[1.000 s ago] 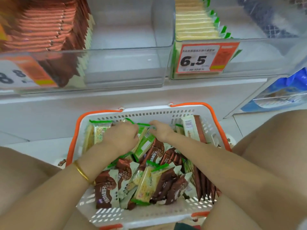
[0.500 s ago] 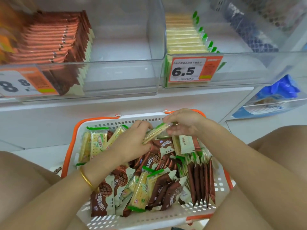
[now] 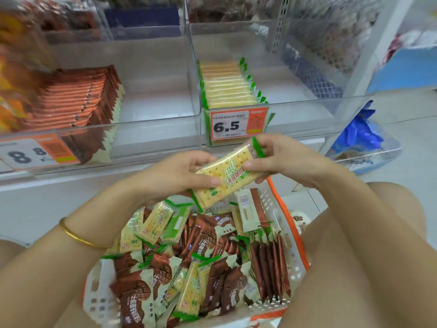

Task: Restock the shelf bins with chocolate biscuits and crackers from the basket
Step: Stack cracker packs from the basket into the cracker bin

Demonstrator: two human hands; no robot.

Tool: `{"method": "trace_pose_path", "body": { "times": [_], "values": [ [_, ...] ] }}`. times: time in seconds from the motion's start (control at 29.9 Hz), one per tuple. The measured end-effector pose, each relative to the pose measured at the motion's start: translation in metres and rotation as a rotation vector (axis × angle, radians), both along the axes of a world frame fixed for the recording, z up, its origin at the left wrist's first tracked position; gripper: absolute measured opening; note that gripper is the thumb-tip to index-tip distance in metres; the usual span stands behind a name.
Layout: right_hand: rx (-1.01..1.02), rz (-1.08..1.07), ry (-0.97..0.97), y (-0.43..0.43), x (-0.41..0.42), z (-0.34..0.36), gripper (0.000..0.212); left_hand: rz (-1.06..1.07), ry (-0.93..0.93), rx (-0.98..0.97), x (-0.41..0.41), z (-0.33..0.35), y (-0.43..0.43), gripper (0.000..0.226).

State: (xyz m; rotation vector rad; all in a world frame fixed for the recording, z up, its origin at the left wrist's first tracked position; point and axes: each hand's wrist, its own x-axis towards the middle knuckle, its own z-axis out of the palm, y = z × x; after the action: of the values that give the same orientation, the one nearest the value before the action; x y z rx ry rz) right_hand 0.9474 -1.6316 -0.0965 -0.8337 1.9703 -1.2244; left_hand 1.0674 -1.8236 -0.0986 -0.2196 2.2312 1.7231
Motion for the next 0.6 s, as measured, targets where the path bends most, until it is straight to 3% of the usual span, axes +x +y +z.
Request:
{"method": "trace_pose_path", "body": {
  "times": [0.13, 0.2, 0.3, 0.43, 0.5, 0.6],
  "values": [
    [-0.178, -0.062, -0.062, 0.013, -0.018, 0.027, 0.020, 0.033, 0.095, 0.022, -0.019, 0.035, 0.010, 0.042],
    [-0.235, -0.099, -0.062, 0.017, -0.033, 0.041, 0.021, 0.095, 0.187, -0.058, -0.030, 0.054, 0.015, 0.038],
    [-0.320, -0.225, -0.023, 0.021, -0.063, 0.057, 0.010, 0.210, 0.395, -0.379, -0.048, 0.077, 0.020, 0.043],
    [-0.359, -0.489, 0.047, 0.014, -0.122, 0.062, 0.008, 0.194, 0.724, -1.089, -0.077, 0.086, 0.017, 0.037],
    [-0.279, -0.622, 0.088, 0.000, -0.157, 0.055, 0.014, 0.099, 0.744, -1.358, -0.094, 0.085, 0.015, 0.030],
    [-0.121, -0.796, 0.196, -0.028, -0.214, 0.039, 0.022, -0.035, 0.619, -1.536, -0.119, 0.078, 0.012, 0.041]
  ]
}}
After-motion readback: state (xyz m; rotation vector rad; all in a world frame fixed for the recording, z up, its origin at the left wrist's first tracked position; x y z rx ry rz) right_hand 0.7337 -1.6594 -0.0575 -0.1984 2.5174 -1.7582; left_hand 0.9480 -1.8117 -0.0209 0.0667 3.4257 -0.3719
